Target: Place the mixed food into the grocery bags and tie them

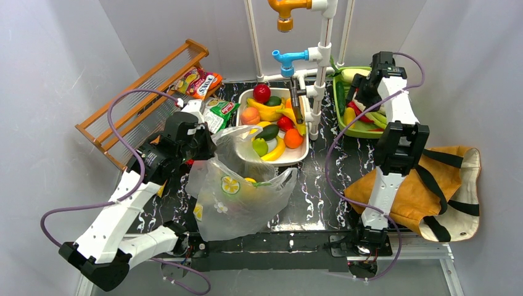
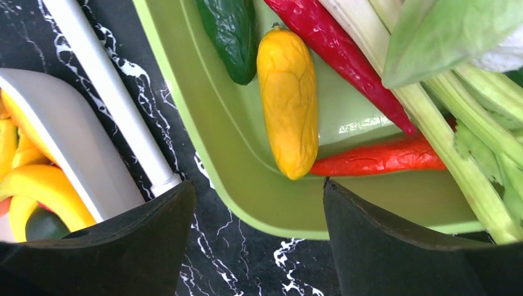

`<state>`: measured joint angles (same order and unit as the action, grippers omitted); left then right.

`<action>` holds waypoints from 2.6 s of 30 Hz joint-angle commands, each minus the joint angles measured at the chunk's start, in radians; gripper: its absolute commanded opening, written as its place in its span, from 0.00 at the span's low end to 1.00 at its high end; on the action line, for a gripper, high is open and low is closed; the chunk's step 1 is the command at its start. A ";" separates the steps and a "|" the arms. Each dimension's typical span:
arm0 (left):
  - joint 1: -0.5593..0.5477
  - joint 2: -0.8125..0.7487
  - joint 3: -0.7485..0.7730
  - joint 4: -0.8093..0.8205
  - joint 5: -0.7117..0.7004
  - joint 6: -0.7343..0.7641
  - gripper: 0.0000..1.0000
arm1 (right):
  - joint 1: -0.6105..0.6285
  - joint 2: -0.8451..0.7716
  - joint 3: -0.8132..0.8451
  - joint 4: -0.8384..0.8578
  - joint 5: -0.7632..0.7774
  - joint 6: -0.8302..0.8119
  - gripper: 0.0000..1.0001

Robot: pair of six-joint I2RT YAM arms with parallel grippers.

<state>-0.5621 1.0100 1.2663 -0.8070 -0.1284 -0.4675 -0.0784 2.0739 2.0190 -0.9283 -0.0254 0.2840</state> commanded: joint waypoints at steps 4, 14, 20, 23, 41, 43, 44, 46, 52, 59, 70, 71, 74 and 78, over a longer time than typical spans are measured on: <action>0.011 -0.022 0.019 -0.046 -0.051 0.002 0.00 | -0.007 0.098 0.095 -0.018 0.010 -0.012 0.82; 0.016 -0.014 0.037 -0.068 -0.078 0.012 0.00 | -0.010 0.198 0.099 -0.022 -0.001 0.006 0.77; 0.018 -0.005 0.041 -0.061 -0.079 0.006 0.00 | -0.010 0.233 0.105 -0.026 0.006 0.023 0.71; 0.018 0.000 0.041 -0.057 -0.078 0.001 0.00 | -0.009 0.257 0.111 -0.042 0.013 0.028 0.67; 0.018 0.028 0.062 -0.033 -0.053 -0.019 0.00 | -0.008 0.077 0.152 -0.073 -0.007 0.036 0.22; 0.018 0.032 0.063 -0.027 -0.041 -0.022 0.00 | -0.008 0.031 0.150 -0.076 -0.022 0.043 0.22; 0.018 0.036 0.063 -0.025 -0.034 -0.023 0.00 | -0.008 0.004 0.145 -0.076 -0.029 0.047 0.22; 0.017 0.040 0.062 -0.021 -0.027 -0.029 0.00 | -0.008 -0.048 0.131 -0.071 -0.065 0.074 0.22; 0.018 0.047 0.061 -0.004 -0.012 -0.052 0.00 | -0.004 -0.211 0.055 -0.039 -0.170 0.124 0.20; 0.017 0.058 0.060 0.015 0.025 -0.063 0.00 | -0.003 -0.413 -0.114 -0.008 -0.253 0.121 0.19; 0.017 0.051 0.047 0.020 0.067 -0.064 0.00 | 0.055 -0.681 -0.320 0.043 -0.382 0.108 0.17; 0.017 0.050 0.044 0.019 0.073 -0.064 0.00 | 0.068 -0.704 -0.341 0.048 -0.386 0.098 0.17; 0.017 0.047 0.038 0.018 0.085 -0.064 0.00 | 0.118 -0.774 -0.401 0.057 -0.398 0.066 0.17; 0.018 0.044 0.034 0.019 0.098 -0.070 0.00 | 0.175 -0.863 -0.505 0.089 -0.450 0.038 0.17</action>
<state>-0.5514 1.0718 1.2919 -0.7914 -0.0559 -0.5339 0.0521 1.2835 1.5848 -0.9035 -0.3996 0.3687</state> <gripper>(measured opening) 0.009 0.390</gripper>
